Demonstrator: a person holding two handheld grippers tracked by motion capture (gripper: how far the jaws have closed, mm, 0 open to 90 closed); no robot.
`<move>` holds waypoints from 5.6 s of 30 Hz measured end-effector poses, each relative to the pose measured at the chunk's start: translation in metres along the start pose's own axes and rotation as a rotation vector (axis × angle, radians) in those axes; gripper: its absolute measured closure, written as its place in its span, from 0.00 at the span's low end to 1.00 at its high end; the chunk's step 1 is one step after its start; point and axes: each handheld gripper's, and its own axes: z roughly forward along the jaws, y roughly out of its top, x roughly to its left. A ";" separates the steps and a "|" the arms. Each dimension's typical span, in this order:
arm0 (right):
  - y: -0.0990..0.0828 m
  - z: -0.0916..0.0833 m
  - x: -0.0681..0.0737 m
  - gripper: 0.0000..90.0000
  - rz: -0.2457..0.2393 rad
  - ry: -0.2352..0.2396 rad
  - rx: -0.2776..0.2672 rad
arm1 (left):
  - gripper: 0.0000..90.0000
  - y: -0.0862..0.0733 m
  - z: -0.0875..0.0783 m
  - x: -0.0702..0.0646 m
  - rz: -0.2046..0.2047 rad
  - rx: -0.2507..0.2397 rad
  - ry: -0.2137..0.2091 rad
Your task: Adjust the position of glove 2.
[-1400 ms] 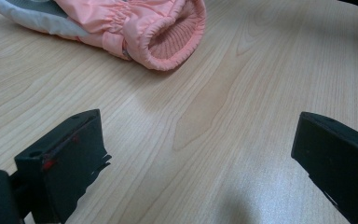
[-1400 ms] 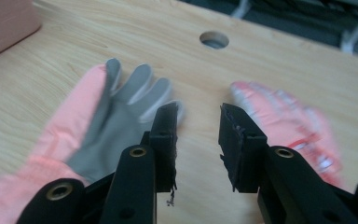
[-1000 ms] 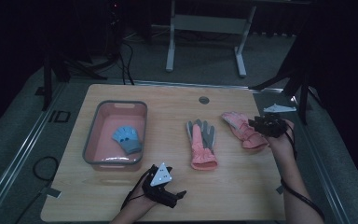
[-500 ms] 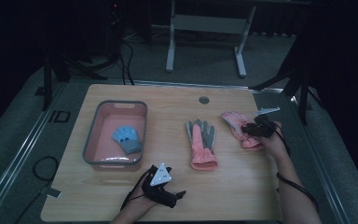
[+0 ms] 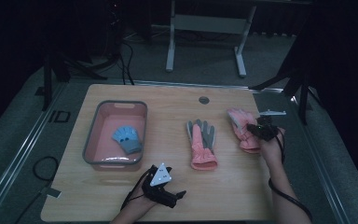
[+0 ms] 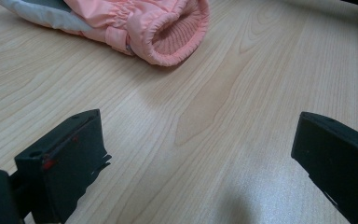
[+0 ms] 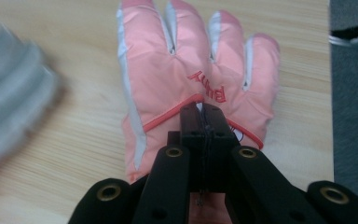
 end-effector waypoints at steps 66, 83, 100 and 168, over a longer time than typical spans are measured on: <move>-0.057 -0.032 0.011 0.62 -0.041 0.173 0.062 | 0.03 -0.002 0.000 0.000 0.011 0.016 0.025; -0.070 -0.028 0.024 0.98 -0.034 0.090 0.000 | 0.03 -0.002 0.000 -0.001 0.006 0.014 0.017; 0.012 -0.104 0.088 0.98 -0.075 0.033 -0.130 | 0.04 -0.001 0.001 -0.001 0.012 0.011 0.011; -0.011 -0.046 0.144 0.18 -0.230 0.283 -0.050 | 0.04 0.023 -0.012 -0.002 -0.137 0.005 0.097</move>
